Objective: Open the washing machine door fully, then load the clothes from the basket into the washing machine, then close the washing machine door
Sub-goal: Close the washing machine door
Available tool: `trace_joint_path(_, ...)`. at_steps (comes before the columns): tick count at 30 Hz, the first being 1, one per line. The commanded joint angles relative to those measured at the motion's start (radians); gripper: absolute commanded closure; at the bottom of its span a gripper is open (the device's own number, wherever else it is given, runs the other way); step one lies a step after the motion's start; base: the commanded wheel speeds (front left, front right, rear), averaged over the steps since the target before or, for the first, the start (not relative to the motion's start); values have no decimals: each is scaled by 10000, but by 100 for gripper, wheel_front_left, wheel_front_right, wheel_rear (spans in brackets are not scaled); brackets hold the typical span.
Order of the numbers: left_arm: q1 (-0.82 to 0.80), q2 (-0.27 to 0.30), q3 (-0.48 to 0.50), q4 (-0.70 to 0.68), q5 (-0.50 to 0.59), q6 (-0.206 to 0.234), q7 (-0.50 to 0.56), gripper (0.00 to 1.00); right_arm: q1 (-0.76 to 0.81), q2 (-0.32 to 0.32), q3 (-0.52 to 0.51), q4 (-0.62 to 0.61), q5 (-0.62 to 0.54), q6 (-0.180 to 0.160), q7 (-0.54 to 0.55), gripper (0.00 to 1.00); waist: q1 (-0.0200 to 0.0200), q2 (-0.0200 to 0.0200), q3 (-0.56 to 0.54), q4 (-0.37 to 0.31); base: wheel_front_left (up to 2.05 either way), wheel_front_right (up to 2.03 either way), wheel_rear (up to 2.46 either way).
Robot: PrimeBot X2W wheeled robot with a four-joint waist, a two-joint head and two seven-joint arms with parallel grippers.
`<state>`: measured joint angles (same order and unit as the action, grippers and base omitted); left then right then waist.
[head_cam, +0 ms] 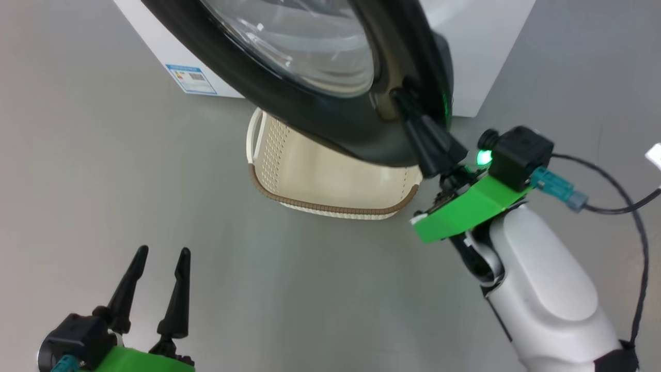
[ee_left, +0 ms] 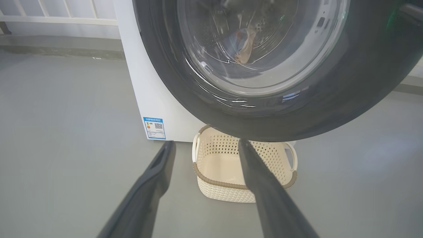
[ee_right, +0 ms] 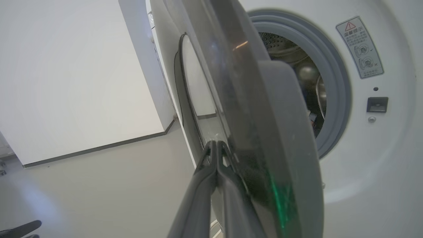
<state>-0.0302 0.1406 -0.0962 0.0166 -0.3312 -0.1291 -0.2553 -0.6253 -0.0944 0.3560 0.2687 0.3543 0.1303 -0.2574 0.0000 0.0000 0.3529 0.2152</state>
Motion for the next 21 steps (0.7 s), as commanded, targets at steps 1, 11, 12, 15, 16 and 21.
trace_joint_path(1, -339, 142, 369, -286, -17, -15, -65, 0, -278, 106, -51, -317, -69, 4, -44, 100, 0, 0, 170, -63, 0, 0, 0)
trace_joint_path(11, -769, 182, 38, -386, 59, -15, -65, 0, -1087, -213, -416, -330, -153, 4, -44, 100, 0, 0, 708, -65, 0, 0, 0)
trace_joint_path(12, -828, 194, -29, -396, 68, -15, -65, 0, -1181, -221, -455, -325, -157, 4, -44, 100, 0, 0, 767, -55, 0, 0, 0)
trace_joint_path(15, -969, 258, -194, -457, 97, -15, -65, 0, -1456, -244, -571, -307, -173, 4, -44, 100, 0, 0, 956, -17, 0, 0, 0)
trace_joint_path(16, -1002, 282, -226, -480, 109, -15, -65, 0, -1550, -258, -598, -295, -178, 4, -44, 100, 0, 0, 1029, -6, 0, 0, 0)
trace_joint_path(21, -1093, 328, -299, -587, 134, -15, -65, 0, -1964, -365, -781, -245, -225, 4, -44, 100, 0, 0, 1340, 36, 0, 0, 0)
